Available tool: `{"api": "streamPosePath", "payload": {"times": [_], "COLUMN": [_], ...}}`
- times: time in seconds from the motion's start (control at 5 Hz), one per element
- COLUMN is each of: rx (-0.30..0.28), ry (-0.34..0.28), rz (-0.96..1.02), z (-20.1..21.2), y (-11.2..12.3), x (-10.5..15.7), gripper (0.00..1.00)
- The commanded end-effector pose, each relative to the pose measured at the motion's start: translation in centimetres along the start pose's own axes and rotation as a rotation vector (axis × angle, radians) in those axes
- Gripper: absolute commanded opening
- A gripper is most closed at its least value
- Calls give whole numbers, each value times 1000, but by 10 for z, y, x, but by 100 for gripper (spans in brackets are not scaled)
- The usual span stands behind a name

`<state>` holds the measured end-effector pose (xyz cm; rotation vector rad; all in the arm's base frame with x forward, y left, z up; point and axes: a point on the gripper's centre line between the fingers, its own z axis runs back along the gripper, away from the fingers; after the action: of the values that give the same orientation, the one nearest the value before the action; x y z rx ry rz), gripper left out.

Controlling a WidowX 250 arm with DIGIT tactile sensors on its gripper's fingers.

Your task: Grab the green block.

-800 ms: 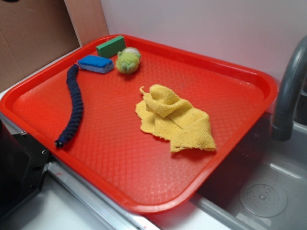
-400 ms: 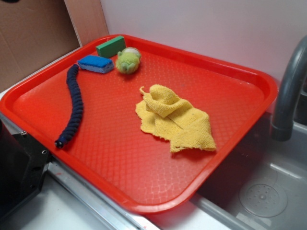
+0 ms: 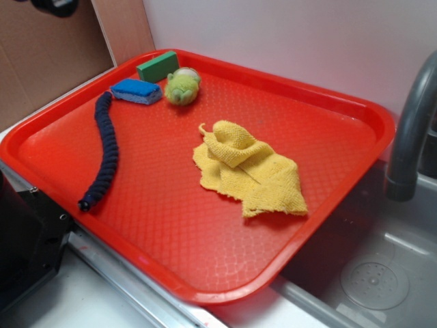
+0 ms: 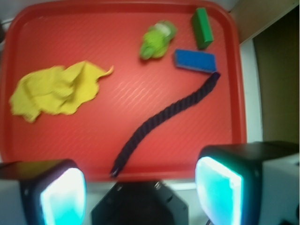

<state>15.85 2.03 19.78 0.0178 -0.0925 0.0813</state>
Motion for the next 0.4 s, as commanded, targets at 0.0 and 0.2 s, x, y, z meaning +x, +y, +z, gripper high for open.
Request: {"api": "streamPosePath", "payload": {"times": [0.0,0.2], "rx": [38,87], "ry": [-108,-142], "rz": [0,-4], "z": [-43,-64], "y": [51,62], "x": [47,66], "gripper": [100,100]}}
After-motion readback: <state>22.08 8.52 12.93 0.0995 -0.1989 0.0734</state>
